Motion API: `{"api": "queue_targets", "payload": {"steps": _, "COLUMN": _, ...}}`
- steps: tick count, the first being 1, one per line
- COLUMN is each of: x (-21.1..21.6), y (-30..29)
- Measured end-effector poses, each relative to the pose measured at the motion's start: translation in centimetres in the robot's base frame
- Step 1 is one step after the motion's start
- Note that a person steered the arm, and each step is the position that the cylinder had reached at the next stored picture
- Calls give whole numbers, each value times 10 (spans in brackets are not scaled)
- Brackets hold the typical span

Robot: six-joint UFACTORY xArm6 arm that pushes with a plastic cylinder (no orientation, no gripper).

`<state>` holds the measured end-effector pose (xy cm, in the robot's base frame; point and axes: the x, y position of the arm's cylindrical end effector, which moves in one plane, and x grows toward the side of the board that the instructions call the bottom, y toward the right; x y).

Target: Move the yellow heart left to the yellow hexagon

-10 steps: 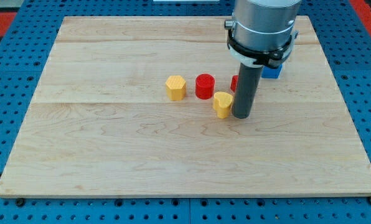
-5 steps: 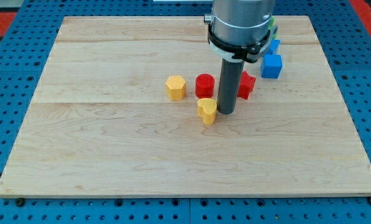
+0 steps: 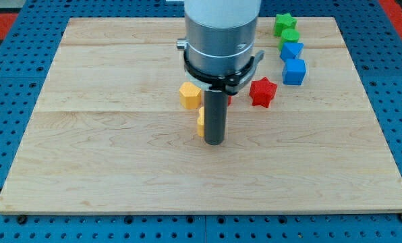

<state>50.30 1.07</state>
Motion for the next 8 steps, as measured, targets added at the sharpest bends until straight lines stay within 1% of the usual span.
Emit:
{"api": "queue_targets", "payload": {"steps": 1, "x": -1, "y": -6}}
{"api": "queue_targets", "payload": {"steps": 3, "x": 5, "y": 32}}
{"api": "queue_targets", "payload": {"steps": 6, "x": -26, "y": 31}}
{"api": "queue_targets", "payload": {"steps": 8, "x": -26, "y": 23}}
